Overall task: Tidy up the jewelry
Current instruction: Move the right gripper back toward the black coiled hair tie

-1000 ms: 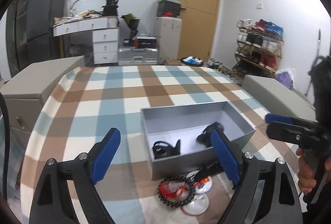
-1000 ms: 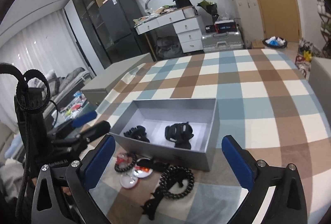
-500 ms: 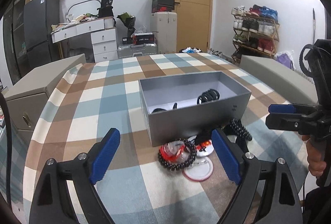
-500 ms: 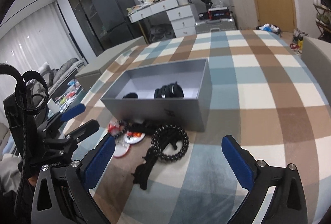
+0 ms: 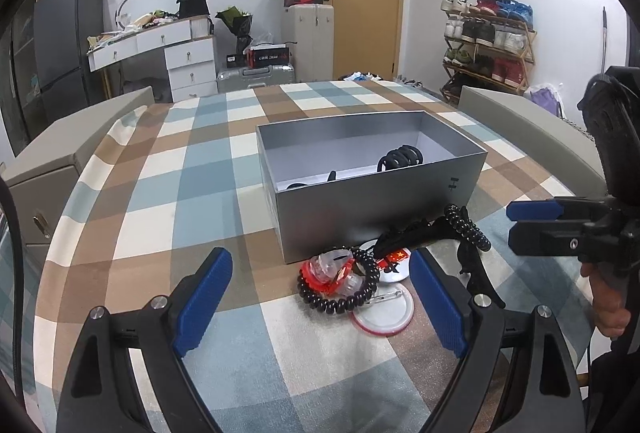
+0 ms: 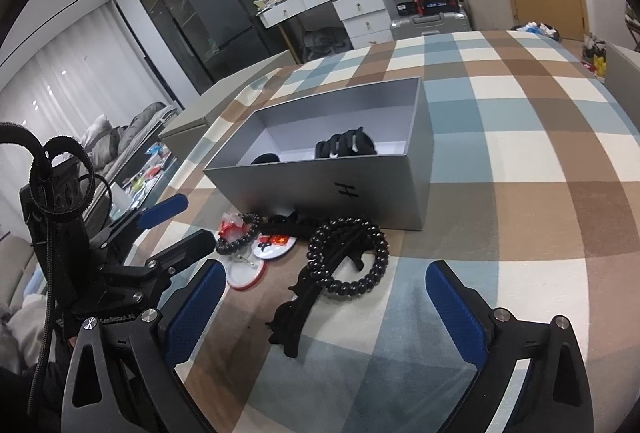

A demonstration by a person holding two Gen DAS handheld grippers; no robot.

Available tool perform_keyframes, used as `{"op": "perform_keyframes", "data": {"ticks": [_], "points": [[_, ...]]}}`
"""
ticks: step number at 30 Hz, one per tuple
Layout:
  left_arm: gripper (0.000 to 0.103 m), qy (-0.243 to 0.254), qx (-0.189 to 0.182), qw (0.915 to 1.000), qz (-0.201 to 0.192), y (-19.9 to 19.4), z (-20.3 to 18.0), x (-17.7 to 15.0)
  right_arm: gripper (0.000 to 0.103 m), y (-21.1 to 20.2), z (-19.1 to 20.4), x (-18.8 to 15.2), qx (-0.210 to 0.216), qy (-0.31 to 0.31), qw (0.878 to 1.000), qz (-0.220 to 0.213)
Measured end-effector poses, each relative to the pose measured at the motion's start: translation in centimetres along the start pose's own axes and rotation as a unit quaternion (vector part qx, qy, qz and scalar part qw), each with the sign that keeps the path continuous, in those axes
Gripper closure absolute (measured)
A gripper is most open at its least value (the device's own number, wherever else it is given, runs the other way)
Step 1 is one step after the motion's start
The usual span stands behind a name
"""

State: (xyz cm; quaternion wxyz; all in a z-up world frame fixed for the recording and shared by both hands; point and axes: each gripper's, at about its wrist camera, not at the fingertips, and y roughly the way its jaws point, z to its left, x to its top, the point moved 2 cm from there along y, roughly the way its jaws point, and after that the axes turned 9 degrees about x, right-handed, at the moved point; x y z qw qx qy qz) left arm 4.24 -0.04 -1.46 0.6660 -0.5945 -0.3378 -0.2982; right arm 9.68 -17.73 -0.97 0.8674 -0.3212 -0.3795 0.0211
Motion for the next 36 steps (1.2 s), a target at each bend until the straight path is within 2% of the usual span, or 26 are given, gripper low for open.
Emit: {"op": "perform_keyframes", "data": {"ticks": [8,13,17,28,36], "points": [[0.016,-0.002,-0.003,1.0000,0.004,0.0,0.0,-0.1,0.018,0.9,0.2,-0.3,-0.002,-0.006,1.000,0.020],[0.016,-0.002,-0.004,1.0000,0.004,0.0,0.0,-0.1,0.024,1.2,-0.4,-0.1,-0.018,0.003,1.000,0.023],[0.016,-0.002,-0.004,1.0000,0.004,0.0,0.0,-0.1,0.035,1.8,-0.6,0.1,-0.047,-0.005,0.998,0.037],[0.016,-0.002,-0.003,1.0000,0.004,0.0,-0.1,-0.1,0.036,2.7,-0.5,0.7,-0.049,-0.014,0.998,0.038],[0.016,-0.002,-0.004,1.0000,0.005,0.0,-0.1,-0.1,0.044,3.0,-0.2,0.7,-0.063,-0.029,0.997,0.040]]}}
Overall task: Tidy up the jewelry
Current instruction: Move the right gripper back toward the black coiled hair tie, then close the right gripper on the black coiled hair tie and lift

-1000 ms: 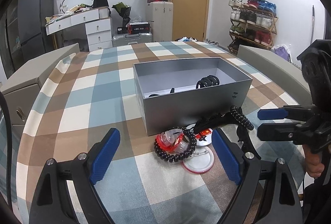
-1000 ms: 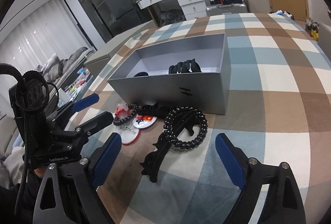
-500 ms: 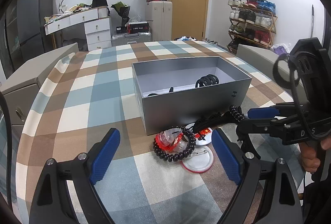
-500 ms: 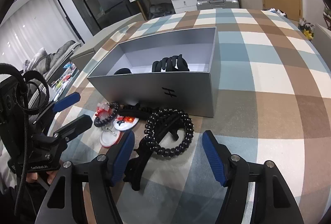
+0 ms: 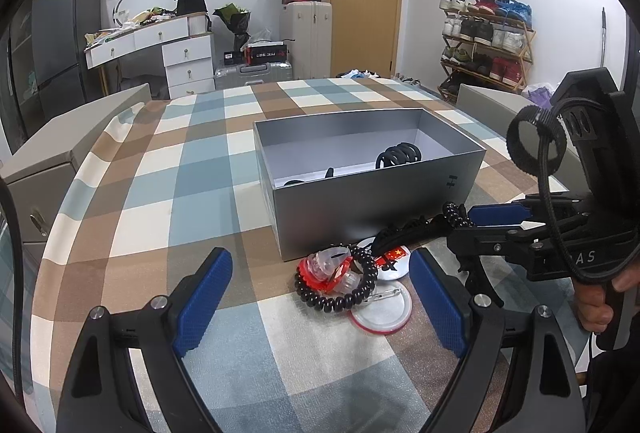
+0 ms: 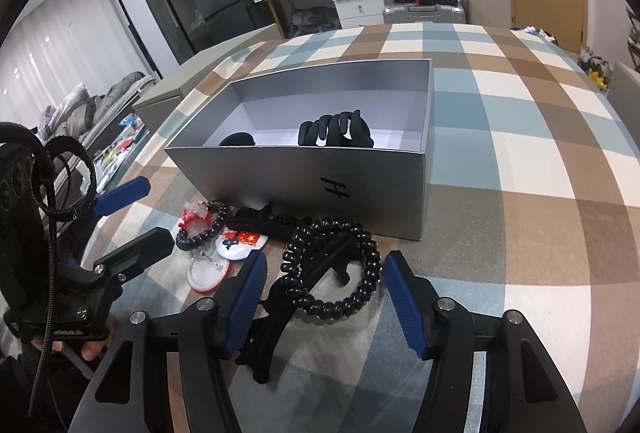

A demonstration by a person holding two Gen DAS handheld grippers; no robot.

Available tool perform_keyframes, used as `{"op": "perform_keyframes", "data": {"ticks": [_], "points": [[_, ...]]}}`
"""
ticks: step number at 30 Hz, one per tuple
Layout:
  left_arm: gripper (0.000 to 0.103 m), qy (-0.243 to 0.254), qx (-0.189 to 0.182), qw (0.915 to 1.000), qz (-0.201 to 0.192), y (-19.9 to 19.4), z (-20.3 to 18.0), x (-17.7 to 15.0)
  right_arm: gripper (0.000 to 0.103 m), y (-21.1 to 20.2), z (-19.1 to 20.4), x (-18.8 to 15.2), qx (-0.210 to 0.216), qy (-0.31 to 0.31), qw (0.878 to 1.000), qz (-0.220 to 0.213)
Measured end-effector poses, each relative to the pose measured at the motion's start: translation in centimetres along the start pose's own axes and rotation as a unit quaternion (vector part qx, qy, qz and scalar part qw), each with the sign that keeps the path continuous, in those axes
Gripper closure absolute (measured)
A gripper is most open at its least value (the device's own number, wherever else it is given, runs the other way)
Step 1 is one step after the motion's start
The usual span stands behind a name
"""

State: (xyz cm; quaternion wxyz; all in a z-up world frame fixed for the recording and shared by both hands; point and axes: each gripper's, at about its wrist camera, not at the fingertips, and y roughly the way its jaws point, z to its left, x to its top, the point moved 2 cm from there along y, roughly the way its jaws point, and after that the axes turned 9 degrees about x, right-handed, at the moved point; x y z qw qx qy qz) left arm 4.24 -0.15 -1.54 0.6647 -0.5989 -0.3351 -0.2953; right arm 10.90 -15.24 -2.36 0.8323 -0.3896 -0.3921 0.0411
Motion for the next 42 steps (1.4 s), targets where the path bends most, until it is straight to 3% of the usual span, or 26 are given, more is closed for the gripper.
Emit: {"op": "perform_keyframes", "data": {"ticks": [8,19,26,36,39,40,42], "points": [[0.016,0.000,0.000,1.0000,0.000,0.0,0.0,0.0,0.057,0.0,0.1,-0.1,0.004,-0.003,1.000,0.004],[0.016,0.000,0.000,1.0000,0.000,0.0,0.0,0.0,0.063,-1.1,0.0,-0.2,0.032,0.006,0.999,-0.012],[0.016,0.000,0.001,1.0000,0.000,0.0,0.0,0.0,0.078,-1.5,0.7,-0.3,0.029,-0.005,0.999,-0.019],[0.016,0.000,0.000,1.0000,0.000,0.0,0.0,0.0,0.079,-0.9,1.6,-0.7,0.016,-0.035,0.999,-0.006],[0.016,0.000,0.000,1.0000,0.000,0.0,0.0,0.0,0.085,-1.0,1.9,-0.7,0.012,-0.044,0.999,-0.006],[0.016,0.000,0.000,1.0000,0.000,0.0,-0.1,0.0,0.093,-1.2,2.0,-0.7,0.010,-0.048,0.999,-0.011],[0.016,0.000,0.000,1.0000,0.000,0.0,-0.1,0.0,0.094,-1.6,2.1,-0.6,0.010,-0.051,0.998,-0.020]]}}
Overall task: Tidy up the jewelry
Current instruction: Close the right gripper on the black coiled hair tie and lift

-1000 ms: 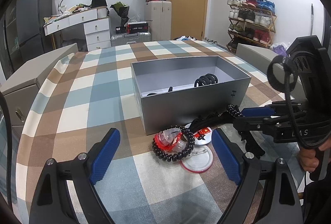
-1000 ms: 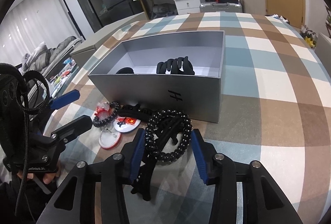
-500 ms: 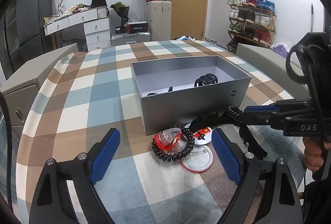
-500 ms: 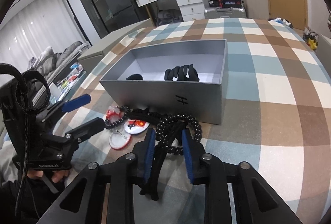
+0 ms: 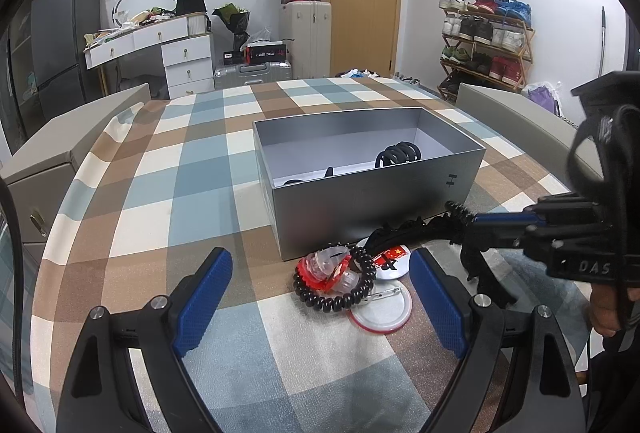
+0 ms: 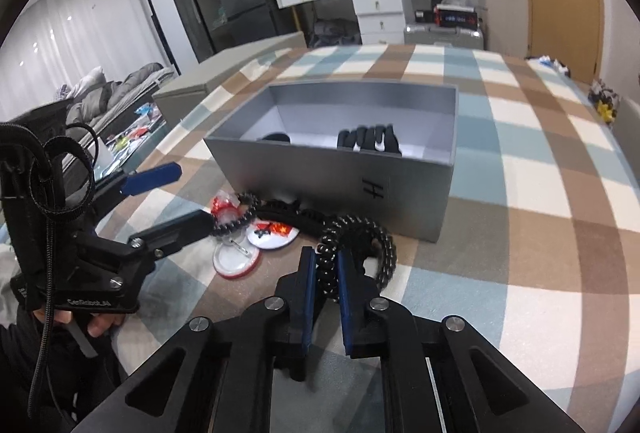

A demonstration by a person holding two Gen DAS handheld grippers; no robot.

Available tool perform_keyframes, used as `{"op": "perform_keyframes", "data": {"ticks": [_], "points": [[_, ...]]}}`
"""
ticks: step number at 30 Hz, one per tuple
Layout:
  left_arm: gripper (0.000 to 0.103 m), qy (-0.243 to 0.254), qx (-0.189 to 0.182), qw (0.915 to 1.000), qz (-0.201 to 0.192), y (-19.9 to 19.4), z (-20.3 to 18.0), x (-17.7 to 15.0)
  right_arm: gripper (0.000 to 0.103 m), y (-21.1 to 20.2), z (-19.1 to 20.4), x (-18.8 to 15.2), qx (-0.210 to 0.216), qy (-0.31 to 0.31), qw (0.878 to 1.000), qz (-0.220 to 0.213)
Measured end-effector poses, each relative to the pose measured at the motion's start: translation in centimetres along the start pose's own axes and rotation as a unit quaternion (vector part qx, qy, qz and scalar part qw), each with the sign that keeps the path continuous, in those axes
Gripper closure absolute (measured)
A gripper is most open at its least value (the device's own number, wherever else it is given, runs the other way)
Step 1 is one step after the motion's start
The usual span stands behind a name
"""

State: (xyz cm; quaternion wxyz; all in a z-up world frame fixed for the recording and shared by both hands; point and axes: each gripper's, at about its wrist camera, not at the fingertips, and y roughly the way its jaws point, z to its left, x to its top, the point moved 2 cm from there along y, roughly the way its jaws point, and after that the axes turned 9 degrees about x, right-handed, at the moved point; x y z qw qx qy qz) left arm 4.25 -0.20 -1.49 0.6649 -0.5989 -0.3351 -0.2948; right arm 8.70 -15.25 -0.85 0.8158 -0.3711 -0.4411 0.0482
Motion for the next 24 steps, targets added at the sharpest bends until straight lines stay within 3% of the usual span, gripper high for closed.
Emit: {"op": "perform_keyframes", "data": {"ticks": [13,24], "points": [[0.016,0.000,-0.002,1.0000,0.002,0.0,-0.1,-0.1,0.094,-2.9,-0.7,1.0,0.058,0.034,0.995,-0.078],[0.016,0.002,-0.040,0.9966,0.072,0.9,-0.9,-0.7,0.094,-3.7,-0.3,0.7,0.070,0.026,0.994,-0.083]]}}
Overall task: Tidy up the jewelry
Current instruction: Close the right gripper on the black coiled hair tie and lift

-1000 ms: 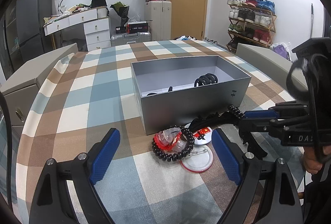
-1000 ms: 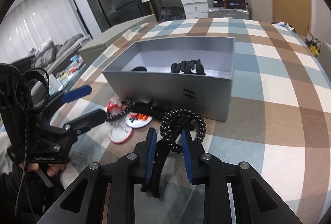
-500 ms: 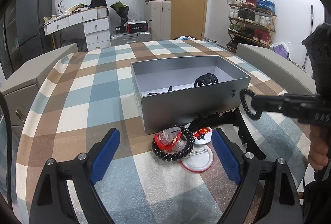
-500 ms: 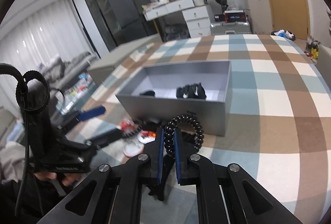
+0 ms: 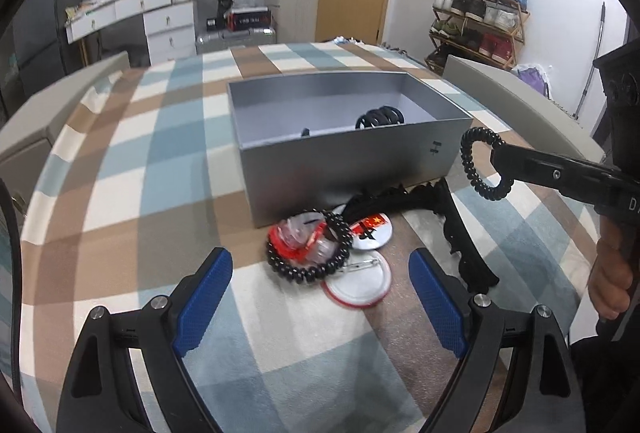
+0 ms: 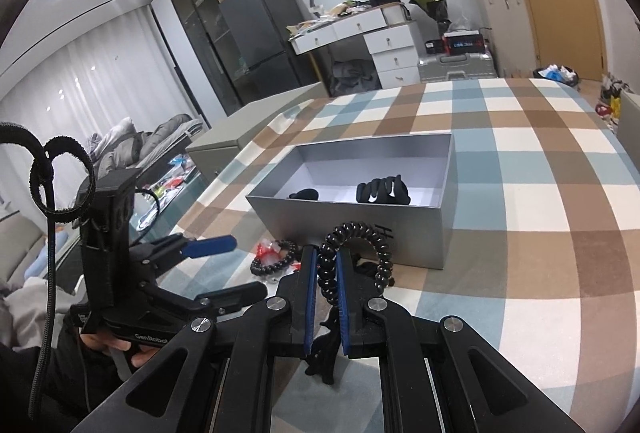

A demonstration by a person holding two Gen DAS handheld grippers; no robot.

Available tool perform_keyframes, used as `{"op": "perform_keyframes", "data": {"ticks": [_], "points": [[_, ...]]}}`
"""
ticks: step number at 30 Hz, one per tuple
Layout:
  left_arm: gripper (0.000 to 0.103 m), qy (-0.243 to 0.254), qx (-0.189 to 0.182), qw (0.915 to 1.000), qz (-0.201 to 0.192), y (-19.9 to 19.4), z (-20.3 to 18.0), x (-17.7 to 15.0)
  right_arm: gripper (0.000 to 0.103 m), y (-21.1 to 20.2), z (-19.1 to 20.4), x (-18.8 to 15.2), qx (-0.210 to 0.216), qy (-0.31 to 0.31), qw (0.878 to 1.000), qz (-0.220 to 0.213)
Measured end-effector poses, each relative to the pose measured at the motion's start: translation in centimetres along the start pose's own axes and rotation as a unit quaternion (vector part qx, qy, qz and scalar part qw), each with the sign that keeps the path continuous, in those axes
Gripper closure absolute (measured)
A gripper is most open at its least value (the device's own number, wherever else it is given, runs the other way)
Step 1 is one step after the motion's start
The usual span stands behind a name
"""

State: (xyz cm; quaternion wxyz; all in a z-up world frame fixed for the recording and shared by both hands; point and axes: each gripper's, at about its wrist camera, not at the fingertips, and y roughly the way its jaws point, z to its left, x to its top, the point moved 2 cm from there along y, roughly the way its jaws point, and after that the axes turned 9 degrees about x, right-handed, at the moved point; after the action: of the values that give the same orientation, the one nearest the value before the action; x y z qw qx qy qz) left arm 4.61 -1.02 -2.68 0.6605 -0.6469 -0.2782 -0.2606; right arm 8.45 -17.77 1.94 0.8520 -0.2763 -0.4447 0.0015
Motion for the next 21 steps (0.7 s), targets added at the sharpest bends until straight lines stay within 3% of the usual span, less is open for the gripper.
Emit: {"op": "perform_keyframes", "data": {"ticks": [3,6,8,12,16,21], "points": [[0.018,-0.015,-0.010,0.9998,0.013,0.3,0.2,0.1,0.094,0.1,0.0,0.0,0.001,-0.001,1.000,0.000],[0.033,-0.030,-0.022,0.9989,0.028,0.7,0.3,0.2,0.094,0.1,0.0,0.0,0.003,-0.003,1.000,0.002],[0.049,-0.033,-0.020,0.9984,0.040,1.1,0.3,0.1,0.094,0.1,0.1,0.0,0.003,-0.005,1.000,0.003],[0.054,-0.033,-0.018,0.9984,0.043,0.8,0.1,0.1,0.094,0.2,0.2,0.0,0.005,-0.006,1.000,0.004],[0.067,-0.034,-0.022,0.9983,0.041,0.5,0.1,-0.1,0.094,0.4,0.2,0.0,0.004,-0.006,1.000,0.005],[0.069,-0.039,-0.030,0.9984,0.027,-0.2,0.4,0.0,0.094,0.3,0.2,0.0,0.004,-0.005,1.000,0.004]]}}
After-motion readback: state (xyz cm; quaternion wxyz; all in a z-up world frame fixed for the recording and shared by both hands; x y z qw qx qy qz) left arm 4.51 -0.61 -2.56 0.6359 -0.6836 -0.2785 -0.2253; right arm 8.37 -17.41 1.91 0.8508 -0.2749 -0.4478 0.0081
